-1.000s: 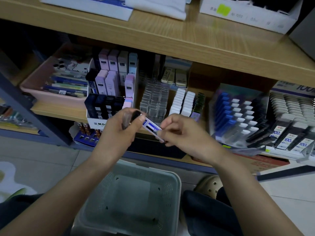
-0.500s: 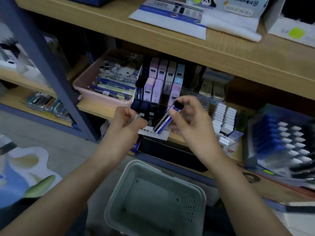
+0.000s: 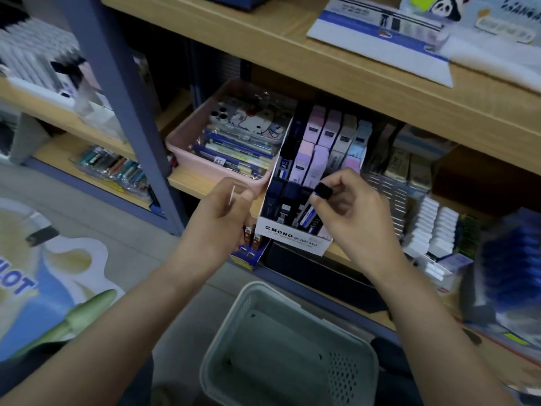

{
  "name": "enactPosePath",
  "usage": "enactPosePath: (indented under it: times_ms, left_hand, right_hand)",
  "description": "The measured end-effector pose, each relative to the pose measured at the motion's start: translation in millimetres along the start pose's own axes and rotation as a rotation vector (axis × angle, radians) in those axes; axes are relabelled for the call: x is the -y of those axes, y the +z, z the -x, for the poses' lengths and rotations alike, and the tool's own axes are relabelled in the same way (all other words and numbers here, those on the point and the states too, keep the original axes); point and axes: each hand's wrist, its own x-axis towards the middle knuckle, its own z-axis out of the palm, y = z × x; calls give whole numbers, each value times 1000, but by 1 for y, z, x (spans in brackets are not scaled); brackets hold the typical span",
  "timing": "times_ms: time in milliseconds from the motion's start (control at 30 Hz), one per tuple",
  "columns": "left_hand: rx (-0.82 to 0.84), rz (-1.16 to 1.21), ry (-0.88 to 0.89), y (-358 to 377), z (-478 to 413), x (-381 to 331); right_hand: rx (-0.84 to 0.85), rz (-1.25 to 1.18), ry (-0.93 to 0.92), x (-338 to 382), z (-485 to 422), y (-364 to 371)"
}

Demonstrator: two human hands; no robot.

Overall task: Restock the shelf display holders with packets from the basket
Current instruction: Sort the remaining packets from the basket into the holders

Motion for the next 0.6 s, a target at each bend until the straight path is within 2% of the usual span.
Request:
enactPosePath:
  times_ms: [100,233,400,600]
  left_hand:
    - [-7,44,-90,1,-1,1]
    - [-34,109,-167,1,-5,3]
    - [14,84,-113,0,-2,0]
    - [101,55,-69,0,-1,-1]
  right_hand:
    - [29,60,-6,-5,0,6]
    - [71,243,-123,-11,4,13]
    - [30,326,-189,-21,4,20]
    - [-64,408,-374,-22,9,18]
